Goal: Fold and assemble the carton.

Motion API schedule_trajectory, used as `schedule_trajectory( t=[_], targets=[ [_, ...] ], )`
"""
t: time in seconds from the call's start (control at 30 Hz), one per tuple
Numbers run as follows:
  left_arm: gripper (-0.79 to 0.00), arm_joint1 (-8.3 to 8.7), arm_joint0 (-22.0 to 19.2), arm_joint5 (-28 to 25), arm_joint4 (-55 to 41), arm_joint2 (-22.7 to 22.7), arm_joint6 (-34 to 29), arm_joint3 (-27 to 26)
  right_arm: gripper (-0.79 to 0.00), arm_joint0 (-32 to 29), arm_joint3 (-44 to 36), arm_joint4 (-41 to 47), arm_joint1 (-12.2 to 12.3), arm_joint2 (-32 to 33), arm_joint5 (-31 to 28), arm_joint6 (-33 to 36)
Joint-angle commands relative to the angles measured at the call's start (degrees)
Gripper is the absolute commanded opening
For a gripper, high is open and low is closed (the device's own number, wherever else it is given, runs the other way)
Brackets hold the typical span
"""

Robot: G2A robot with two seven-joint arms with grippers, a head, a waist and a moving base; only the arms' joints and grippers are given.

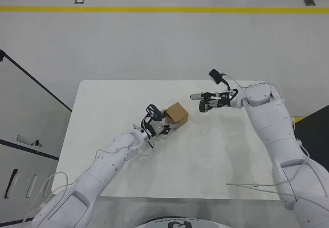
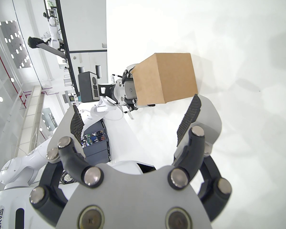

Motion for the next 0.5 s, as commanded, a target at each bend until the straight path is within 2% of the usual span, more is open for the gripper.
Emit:
schedule_trajectory(
  t=[0.0, 0.13, 0.23, 0.33, 0.47],
  targets=[
    [-0.785, 0.30, 0.2, -0.4, 0.7, -0.5, 0.1, -0.6, 0.000, 0.0, 0.0, 0.0, 0.0, 0.0, 0.0, 0.0],
    [-0.785, 1.57, 1.2, -3.4, 2.7, -2.2, -0.4, -3.7, 0.000, 0.0, 0.0, 0.0, 0.0, 0.0, 0.0, 0.0],
    [-0.785, 3.13, 2.6, -6.4, 5.3, -4.3, -2.3, -8.0, 0.000, 0.0, 0.0, 0.0, 0.0, 0.0, 0.0, 0.0],
    [-0.785, 4.86, 5.3, -10.1, 5.8, -7.6, -4.8, -14.3, 0.000, 0.0, 0.0, 0.0, 0.0, 0.0, 0.0, 0.0],
    [-0.785, 7.16, 10.4, -13.5, 5.5, -13.0, -10.7, -25.4, 0.000, 0.0, 0.0, 0.0, 0.0, 0.0, 0.0, 0.0]
  ],
)
